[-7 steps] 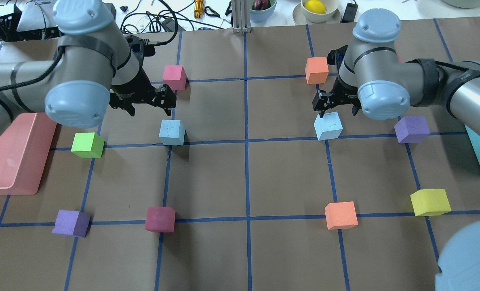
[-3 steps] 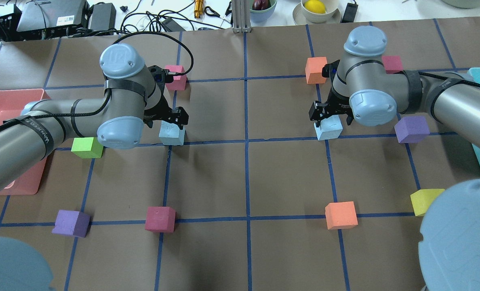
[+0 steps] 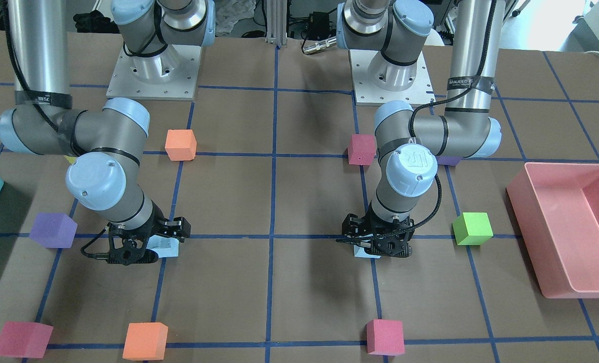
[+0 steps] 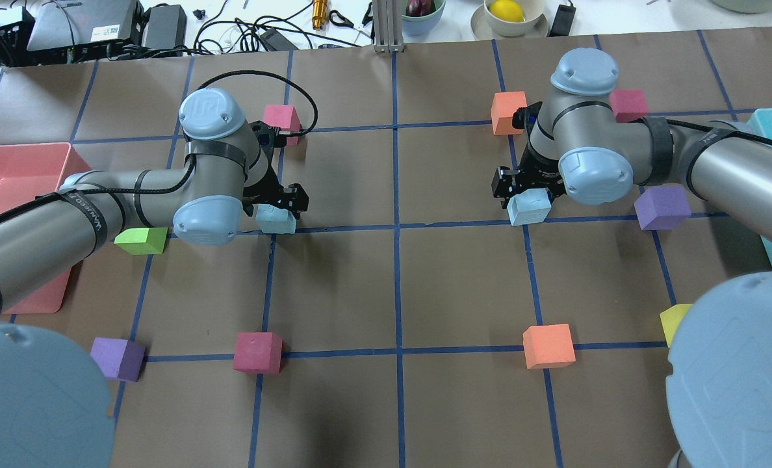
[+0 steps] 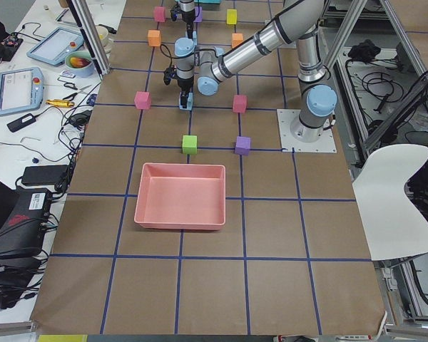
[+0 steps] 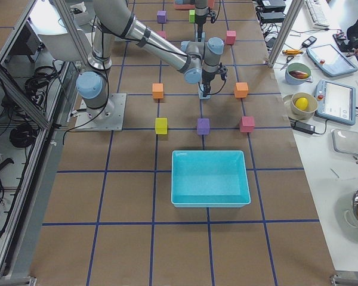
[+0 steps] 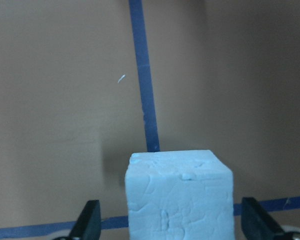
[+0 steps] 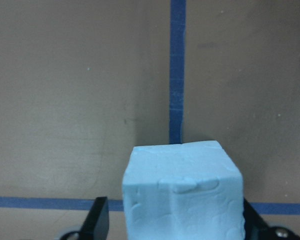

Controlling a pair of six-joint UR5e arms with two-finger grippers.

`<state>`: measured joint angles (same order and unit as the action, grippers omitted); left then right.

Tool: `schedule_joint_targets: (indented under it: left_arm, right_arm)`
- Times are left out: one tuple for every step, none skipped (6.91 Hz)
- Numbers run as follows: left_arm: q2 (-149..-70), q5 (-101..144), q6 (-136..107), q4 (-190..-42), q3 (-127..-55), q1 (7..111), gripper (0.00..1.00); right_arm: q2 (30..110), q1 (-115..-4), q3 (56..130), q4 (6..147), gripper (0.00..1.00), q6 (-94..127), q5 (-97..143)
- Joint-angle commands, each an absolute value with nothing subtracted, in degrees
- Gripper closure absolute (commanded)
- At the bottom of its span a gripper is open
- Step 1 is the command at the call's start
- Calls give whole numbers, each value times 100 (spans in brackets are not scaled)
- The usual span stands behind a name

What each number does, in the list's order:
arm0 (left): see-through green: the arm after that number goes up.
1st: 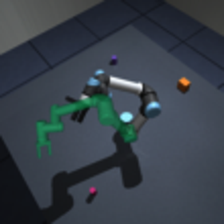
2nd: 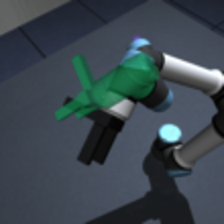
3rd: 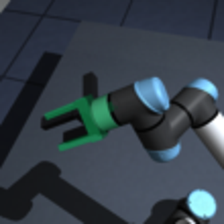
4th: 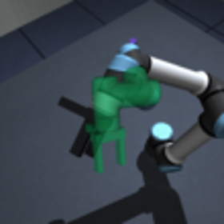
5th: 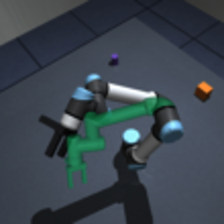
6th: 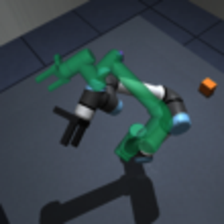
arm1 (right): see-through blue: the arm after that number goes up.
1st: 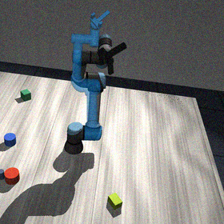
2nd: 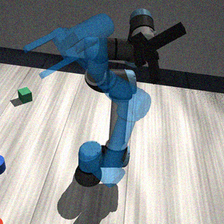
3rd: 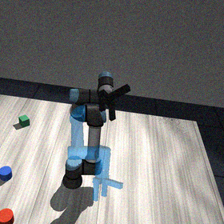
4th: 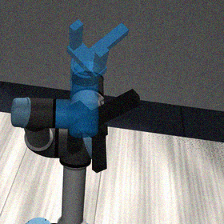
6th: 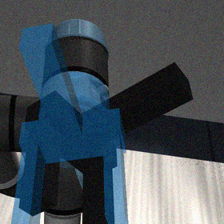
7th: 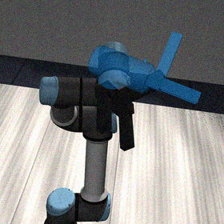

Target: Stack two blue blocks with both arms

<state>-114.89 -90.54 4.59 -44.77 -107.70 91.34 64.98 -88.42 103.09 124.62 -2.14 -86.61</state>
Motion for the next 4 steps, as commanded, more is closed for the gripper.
schedule_joint_targets:
  left_arm:
    - [-11522,-9018,397,-4439,-10749,9114,62]
    - [-11514,-9009,396,-4430,-10740,9106,67]
    - [-11514,-9009,430,-4256,-10740,9097,70]
    - [-11470,-9000,431,-4167,-10732,9088,72]
  right_arm:
    - [6547,-8842,10301,12402,100,-193,-8499]
    - [6713,-8964,10275,12375,100,-124,-8534]
    - [6941,-9287,10266,12210,100,599,-8499]
    - [7013,-9777,10274,12191,100,1520,-8482]
